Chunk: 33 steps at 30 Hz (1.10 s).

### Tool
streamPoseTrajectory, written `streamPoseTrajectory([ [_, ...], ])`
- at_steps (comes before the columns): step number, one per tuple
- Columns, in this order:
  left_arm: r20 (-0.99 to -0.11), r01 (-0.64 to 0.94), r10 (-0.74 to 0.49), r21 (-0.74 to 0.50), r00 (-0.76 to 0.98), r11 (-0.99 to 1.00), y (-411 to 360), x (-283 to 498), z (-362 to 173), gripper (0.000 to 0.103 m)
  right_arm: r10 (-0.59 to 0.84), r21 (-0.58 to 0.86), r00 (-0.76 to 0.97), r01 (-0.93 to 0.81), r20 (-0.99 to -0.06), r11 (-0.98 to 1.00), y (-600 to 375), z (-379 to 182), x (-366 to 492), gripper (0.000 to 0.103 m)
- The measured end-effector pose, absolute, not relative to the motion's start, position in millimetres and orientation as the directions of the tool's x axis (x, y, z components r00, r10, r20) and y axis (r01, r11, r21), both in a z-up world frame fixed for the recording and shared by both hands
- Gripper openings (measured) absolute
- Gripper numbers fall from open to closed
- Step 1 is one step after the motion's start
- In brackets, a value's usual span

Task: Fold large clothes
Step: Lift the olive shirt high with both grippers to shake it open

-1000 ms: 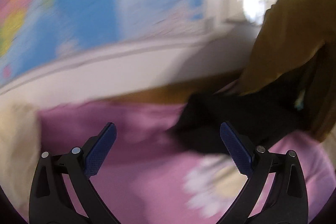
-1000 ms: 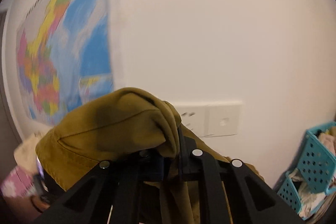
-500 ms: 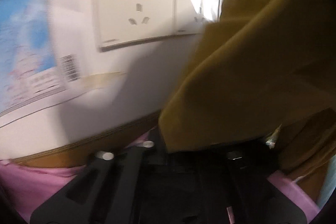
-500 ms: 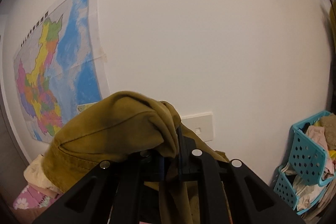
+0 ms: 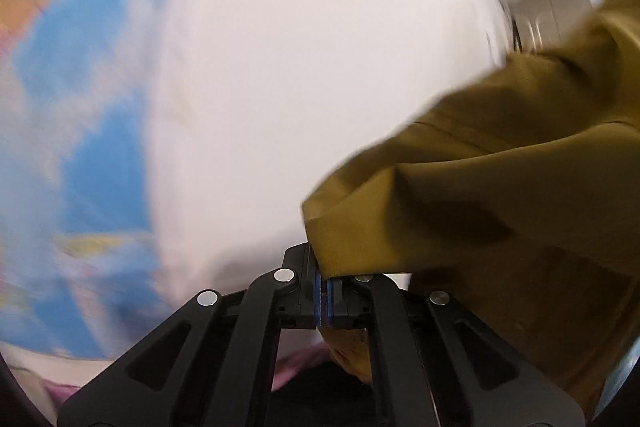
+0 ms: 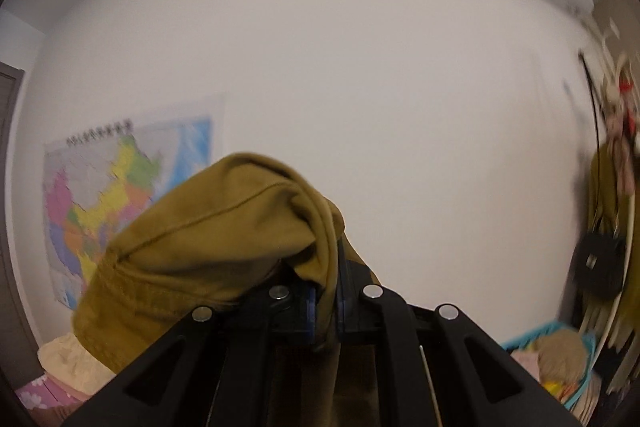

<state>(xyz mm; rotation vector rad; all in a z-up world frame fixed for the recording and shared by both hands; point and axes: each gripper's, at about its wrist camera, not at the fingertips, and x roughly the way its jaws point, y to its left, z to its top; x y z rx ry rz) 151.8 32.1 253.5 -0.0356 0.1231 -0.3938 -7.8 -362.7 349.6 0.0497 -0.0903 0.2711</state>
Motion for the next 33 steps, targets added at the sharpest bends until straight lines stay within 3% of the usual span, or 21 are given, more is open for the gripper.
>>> streamPoseTrajectory([
  [6, 0.014, 0.293, -0.293, -0.002, 0.956, 0.956, 83.7, 44.6, 297.7, 0.002, 0.376, 0.006, 0.917, -0.38, 0.132, 0.925, -359.7, 362.2, -89.5, 0.007],
  [12, 0.015, 0.154, -0.157, 0.123, 0.987, 0.98, 93.2, -98.8, 285.8, 0.002, 0.546, 0.03, 0.835, -0.549, 0.071, 0.835, -346.9, 325.0, -134.5, 0.007],
  [20, -0.016, -0.016, 0.019, 0.126, 1.0, 0.992, 144.9, -207.6, 280.3, 0.002, 0.75, 0.086, 0.66, -0.745, -0.055, 0.662, -319.8, 274.4, -168.0, 0.007],
  [26, 0.003, -0.11, 0.11, 0.114, 0.994, 0.987, 155.2, -270.6, 290.5, 0.002, 0.83, 0.058, 0.556, -0.828, -0.046, 0.558, -296.7, 270.8, -197.1, 0.008],
  [29, -0.052, -0.171, 0.177, 0.1, 0.983, 0.98, 162.1, -256.2, 287.1, 0.002, 0.848, 0.097, 0.526, -0.843, -0.066, 0.53, -275.9, 266.9, -168.5, 0.008],
  [33, -0.266, -0.233, 0.245, 0.075, 0.932, 0.97, 172.6, -163.1, 245.8, 0.003, 0.817, 0.2, 0.532, -0.795, -0.225, 0.572, -227.4, 231.4, -70.5, 0.01],
])
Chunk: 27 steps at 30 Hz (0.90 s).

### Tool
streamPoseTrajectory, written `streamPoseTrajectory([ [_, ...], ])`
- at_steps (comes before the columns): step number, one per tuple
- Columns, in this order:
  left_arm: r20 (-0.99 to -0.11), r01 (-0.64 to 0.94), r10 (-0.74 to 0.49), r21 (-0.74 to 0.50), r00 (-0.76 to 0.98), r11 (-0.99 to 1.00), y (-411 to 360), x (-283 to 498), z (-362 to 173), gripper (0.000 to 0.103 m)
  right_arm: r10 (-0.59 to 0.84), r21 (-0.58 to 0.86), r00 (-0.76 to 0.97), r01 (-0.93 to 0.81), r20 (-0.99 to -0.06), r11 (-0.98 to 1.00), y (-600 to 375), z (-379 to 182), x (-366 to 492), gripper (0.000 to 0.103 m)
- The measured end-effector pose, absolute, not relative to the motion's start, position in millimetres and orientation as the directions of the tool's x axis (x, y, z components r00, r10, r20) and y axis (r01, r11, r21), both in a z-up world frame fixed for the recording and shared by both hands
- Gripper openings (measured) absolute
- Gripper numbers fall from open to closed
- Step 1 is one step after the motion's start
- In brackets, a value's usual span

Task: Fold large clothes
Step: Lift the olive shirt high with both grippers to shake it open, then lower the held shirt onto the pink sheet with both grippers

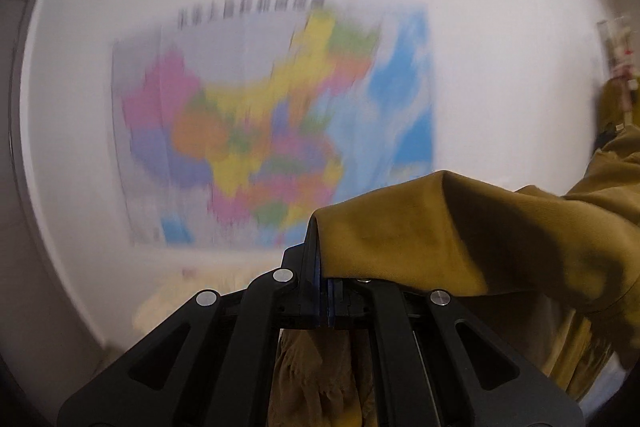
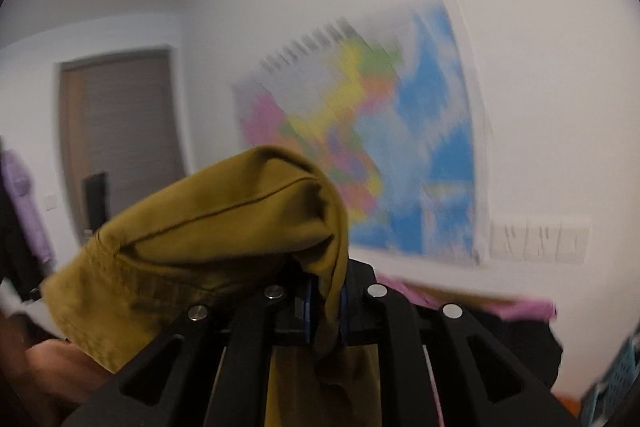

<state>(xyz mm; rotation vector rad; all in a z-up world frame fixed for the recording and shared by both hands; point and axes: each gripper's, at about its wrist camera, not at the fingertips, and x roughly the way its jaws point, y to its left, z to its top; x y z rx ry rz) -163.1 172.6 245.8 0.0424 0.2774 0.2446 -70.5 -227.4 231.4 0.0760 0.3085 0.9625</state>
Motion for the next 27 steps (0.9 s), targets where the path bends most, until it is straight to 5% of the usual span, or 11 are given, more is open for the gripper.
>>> streamPoseTrajectory([
  [8, -0.718, -0.364, 0.317, 0.094, 0.619, 0.927, 245.3, 38.0, 51.2, 0.003, 0.685, 0.423, 0.403, -0.566, -0.607, 0.708, -130.3, 49.1, 137.7, 0.01],
  [13, -0.798, -0.357, 0.316, 0.136, 0.514, 0.924, 257.2, 83.5, -11.9, 0.004, 0.584, 0.403, 0.329, -0.477, -0.742, 0.781, -105.0, -22.6, 188.5, 0.01],
  [16, -0.809, -0.352, 0.315, 0.144, 0.497, 0.925, 264.7, 95.9, -16.8, 0.02, 0.541, 0.381, 0.315, -0.448, -0.78, 0.809, -105.7, -40.5, 203.9, 0.016],
  [17, -0.811, -0.348, 0.32, 0.155, 0.49, 0.925, 267.1, 97.5, -16.4, 0.042, 0.519, 0.364, 0.315, -0.436, -0.795, 0.823, -108.2, -44.8, 209.7, 0.022],
  [19, -0.802, -0.311, 0.317, 0.173, 0.506, 0.935, 266.4, 88.7, -10.3, 0.054, 0.449, 0.281, 0.335, -0.444, -0.828, 0.851, -112.2, -48.7, 211.6, 0.056],
  [20, -0.796, -0.292, 0.311, 0.177, 0.519, 0.94, 266.5, 84.6, -9.7, 0.06, 0.411, 0.224, 0.36, -0.461, -0.837, 0.859, -114.0, -45.9, 210.7, 0.061],
  [27, -0.761, 0.02, 0.015, 0.037, 0.649, 0.999, 239.6, 19.7, 15.0, 0.088, 0.362, -0.098, 0.528, -0.655, -0.768, 0.749, -121.4, 1.5, 152.6, 0.072],
])
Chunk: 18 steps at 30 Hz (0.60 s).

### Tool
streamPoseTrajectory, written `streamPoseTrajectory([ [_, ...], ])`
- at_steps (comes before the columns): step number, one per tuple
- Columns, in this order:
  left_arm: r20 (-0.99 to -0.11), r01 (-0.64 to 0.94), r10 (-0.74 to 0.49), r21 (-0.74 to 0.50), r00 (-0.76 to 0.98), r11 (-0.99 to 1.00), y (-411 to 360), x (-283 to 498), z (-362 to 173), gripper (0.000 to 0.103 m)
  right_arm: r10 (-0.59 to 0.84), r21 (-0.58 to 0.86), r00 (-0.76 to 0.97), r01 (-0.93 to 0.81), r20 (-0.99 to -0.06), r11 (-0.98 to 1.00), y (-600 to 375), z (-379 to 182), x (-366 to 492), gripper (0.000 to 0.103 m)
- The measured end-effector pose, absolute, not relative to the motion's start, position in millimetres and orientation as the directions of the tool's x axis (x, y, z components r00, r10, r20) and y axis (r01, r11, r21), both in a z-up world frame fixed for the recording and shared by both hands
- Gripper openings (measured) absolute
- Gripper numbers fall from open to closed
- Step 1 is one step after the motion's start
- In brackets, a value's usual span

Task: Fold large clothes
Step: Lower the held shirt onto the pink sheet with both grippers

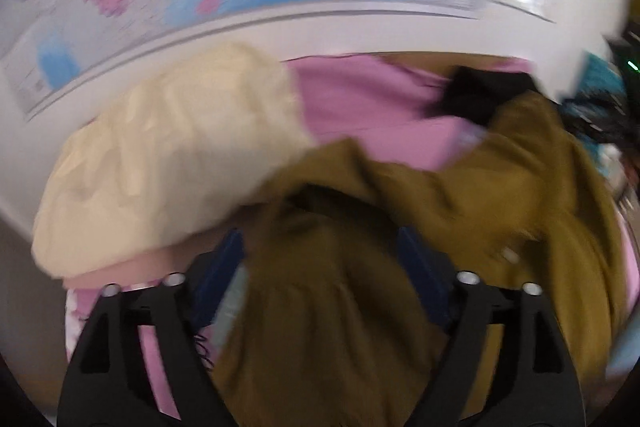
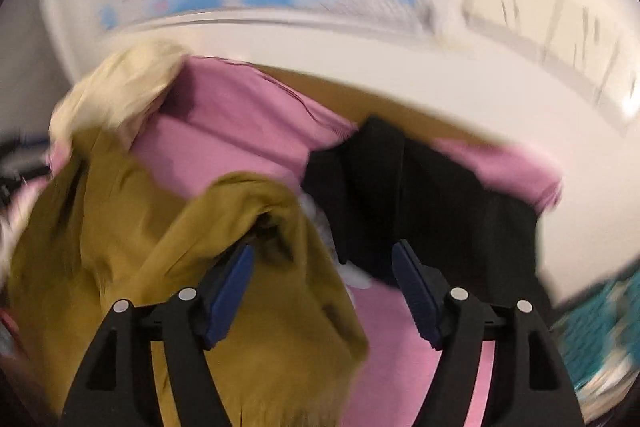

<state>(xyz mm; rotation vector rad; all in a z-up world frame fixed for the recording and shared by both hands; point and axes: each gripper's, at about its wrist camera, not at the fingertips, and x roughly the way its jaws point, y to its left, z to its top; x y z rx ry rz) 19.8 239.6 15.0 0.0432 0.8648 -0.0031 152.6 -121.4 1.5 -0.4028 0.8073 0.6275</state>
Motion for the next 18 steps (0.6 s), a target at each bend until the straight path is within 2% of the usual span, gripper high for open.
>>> streamPoseTrajectory([
  [1, -0.765, 0.06, -0.026, 0.017, 0.644, 0.998, 232.5, 16.7, 13.4, 0.09, 0.349, -0.206, 0.579, -0.684, -0.737, 0.7, -116.0, 6.5, 134.3, 0.076],
  [3, -0.794, 0.143, -0.121, -0.044, 0.595, 0.989, 214.2, 20.3, 4.0, 0.091, 0.323, -0.366, 0.642, -0.703, -0.695, 0.61, -100.5, 3.5, 115.1, 0.077],
  [5, -0.836, 0.171, -0.121, -0.033, 0.535, 0.985, 195.3, 37.6, -19.0, 0.091, 0.288, -0.508, 0.679, -0.711, -0.675, 0.486, -82.1, -10.0, 99.0, 0.077],
  [7, -0.873, 0.157, -0.117, -0.047, 0.474, 0.987, 186.8, 59.1, -41.3, 0.086, 0.261, -0.584, 0.698, -0.707, -0.667, 0.398, -67.4, -25.9, 92.9, 0.076],
  [9, -0.892, 0.135, -0.122, -0.069, 0.435, 0.988, 184.6, 79.9, -57.7, 0.074, 0.279, -0.599, 0.701, -0.709, -0.656, 0.372, -58.6, -32.8, 93.3, 0.074],
  [10, -0.895, 0.126, -0.119, -0.071, 0.43, 0.989, 184.6, 86.1, -61.4, 0.069, 0.301, -0.583, 0.687, -0.724, -0.662, 0.37, -55.0, -34.3, 95.2, 0.065],
  [11, -0.896, 0.118, -0.127, -0.084, 0.425, 0.989, 185.9, 93.1, -63.2, 0.057, 0.331, -0.557, 0.662, -0.747, -0.672, 0.362, -51.6, -34.3, 98.3, 0.057],
  [12, -0.894, 0.114, -0.145, -0.107, 0.424, 0.988, 187.8, 97.5, -62.6, 0.04, 0.347, -0.53, 0.635, -0.77, -0.69, 0.355, -49.2, -33.7, 102.5, 0.035],
  [13, -0.887, 0.103, -0.174, -0.143, 0.428, 0.984, 192.4, 103.4, -59.4, 0.037, 0.358, -0.483, 0.6, -0.795, -0.716, 0.366, -46.5, -31.9, 110.4, 0.006],
  [14, -0.877, 0.094, -0.196, -0.172, 0.439, 0.981, 197.3, 109.3, -53.8, 0.032, 0.373, -0.432, 0.562, -0.819, -0.738, 0.377, -42.8, -30.0, 116.4, 0.0],
  [15, -0.87, 0.082, -0.198, -0.181, 0.451, 0.98, 201.5, 113.6, -50.8, 0.027, 0.394, -0.388, 0.54, -0.829, -0.744, 0.403, -39.9, -25.3, 124.6, 0.0],
  [18, -0.845, 0.021, -0.198, -0.216, 0.498, 0.976, 219.9, 134.8, -28.4, 0.026, 0.458, -0.248, 0.524, -0.807, -0.718, 0.535, -44.1, 0.3, 161.7, 0.0],
])
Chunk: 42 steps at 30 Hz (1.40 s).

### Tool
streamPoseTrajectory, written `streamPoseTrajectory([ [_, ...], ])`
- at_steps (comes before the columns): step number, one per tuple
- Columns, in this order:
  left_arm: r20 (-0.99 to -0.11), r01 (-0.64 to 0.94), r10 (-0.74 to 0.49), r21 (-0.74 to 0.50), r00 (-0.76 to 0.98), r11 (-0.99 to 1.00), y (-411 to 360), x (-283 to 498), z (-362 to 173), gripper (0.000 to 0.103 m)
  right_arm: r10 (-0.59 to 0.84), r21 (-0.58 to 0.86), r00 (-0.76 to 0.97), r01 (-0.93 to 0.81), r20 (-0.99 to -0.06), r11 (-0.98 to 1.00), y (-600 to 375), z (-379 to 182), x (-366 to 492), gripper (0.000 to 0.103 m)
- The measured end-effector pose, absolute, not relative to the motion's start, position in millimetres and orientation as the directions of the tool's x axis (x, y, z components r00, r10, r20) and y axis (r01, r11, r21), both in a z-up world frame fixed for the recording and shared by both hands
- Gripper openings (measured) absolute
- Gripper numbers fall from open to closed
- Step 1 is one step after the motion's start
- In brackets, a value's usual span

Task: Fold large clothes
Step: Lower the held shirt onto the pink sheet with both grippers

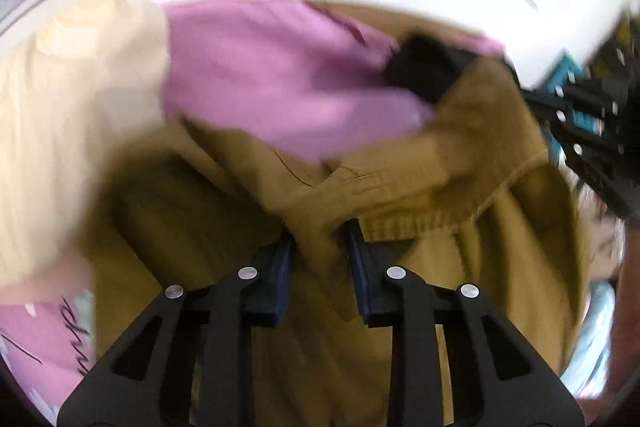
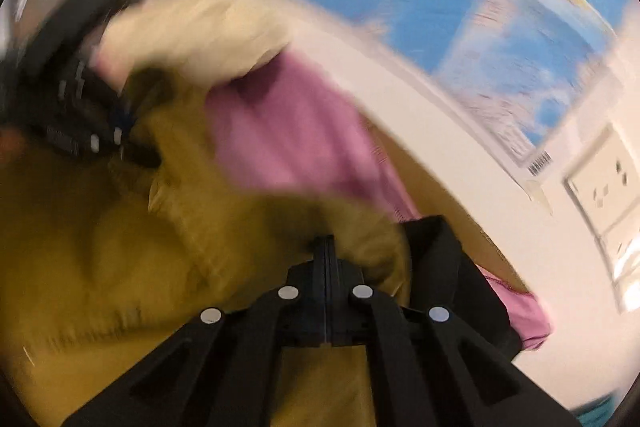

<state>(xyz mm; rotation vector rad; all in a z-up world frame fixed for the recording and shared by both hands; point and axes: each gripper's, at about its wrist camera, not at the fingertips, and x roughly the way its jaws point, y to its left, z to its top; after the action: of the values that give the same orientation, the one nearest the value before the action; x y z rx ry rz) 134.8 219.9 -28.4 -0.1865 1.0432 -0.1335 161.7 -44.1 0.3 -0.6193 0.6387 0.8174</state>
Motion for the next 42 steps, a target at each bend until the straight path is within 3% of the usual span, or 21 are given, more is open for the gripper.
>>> streamPoseTrajectory([
  [2, -0.826, -0.037, -0.183, -0.238, 0.533, 0.97, 233.3, 153.6, -12.4, 0.034, 0.493, -0.126, 0.534, -0.755, -0.687, 0.643, -53.1, 15.7, 193.9, 0.0],
  [3, -0.827, -0.081, -0.15, -0.229, 0.542, 0.97, 240.2, 162.8, -7.2, 0.055, 0.496, -0.08, 0.535, -0.731, -0.684, 0.678, -56.0, 17.6, 206.6, 0.001],
  [5, -0.83, -0.184, -0.07, -0.204, 0.554, 0.961, 253.0, 180.2, -3.9, 0.08, 0.487, 0.023, 0.498, -0.682, -0.718, 0.731, -58.4, 8.3, 233.0, 0.004],
  [6, -0.835, -0.201, -0.053, -0.192, 0.548, 0.961, 254.1, 187.1, -4.6, 0.082, 0.48, 0.053, 0.467, -0.673, -0.742, 0.738, -58.4, 0.1, 240.0, 0.005],
  [7, -0.841, -0.215, -0.037, -0.18, 0.54, 0.96, 254.7, 188.7, -6.3, 0.082, 0.456, 0.051, 0.463, -0.657, -0.76, 0.752, -57.3, -7.7, 244.2, 0.021],
  [8, -0.843, -0.219, -0.035, -0.179, 0.536, 0.959, 254.4, 188.0, -7.5, 0.082, 0.415, 0.01, 0.493, -0.635, -0.765, 0.773, -59.9, -14.0, 243.1, 0.029],
  [10, -0.83, -0.191, -0.048, -0.183, 0.555, 0.964, 250.9, 178.8, -6.3, 0.083, 0.435, -0.003, 0.522, -0.643, -0.734, 0.766, -71.8, -13.5, 233.6, 0.058],
  [12, -0.795, -0.154, -0.032, -0.157, 0.606, 0.975, 247.7, 154.1, 2.9, 0.085, 0.475, 0.027, 0.526, -0.65, -0.706, 0.759, -87.8, -9.9, 226.4, 0.066],
  [16, -0.724, -0.061, -0.083, -0.17, 0.684, 0.984, 248.5, 115.7, 17.5, 0.09, 0.464, -0.042, 0.556, -0.67, -0.689, 0.741, -105.5, -5.8, 205.3, 0.069],
  [20, -0.708, 0.019, -0.068, -0.076, 0.703, 0.997, 229.6, 88.4, 19.4, 0.09, 0.395, -0.191, 0.641, -0.649, -0.658, 0.736, -103.8, 2.4, 175.9, 0.069],
  [29, -0.767, 0.121, -0.141, -0.083, 0.626, 0.989, 205.1, 81.7, -12.3, 0.09, 0.34, -0.364, 0.694, -0.657, -0.635, 0.661, -75.0, 3.3, 135.2, 0.069],
  [37, -0.821, 0.118, -0.108, -0.049, 0.561, 0.992, 185.0, 101.1, -34.1, 0.089, 0.34, -0.423, 0.708, -0.665, -0.619, 0.615, -63.5, 1.2, 120.8, 0.069],
  [42, -0.847, 0.102, -0.086, -0.038, 0.524, 0.994, 179.1, 121.6, -40.2, 0.082, 0.33, -0.445, 0.712, -0.665, -0.62, 0.6, -58.4, -6.0, 123.7, 0.069],
])
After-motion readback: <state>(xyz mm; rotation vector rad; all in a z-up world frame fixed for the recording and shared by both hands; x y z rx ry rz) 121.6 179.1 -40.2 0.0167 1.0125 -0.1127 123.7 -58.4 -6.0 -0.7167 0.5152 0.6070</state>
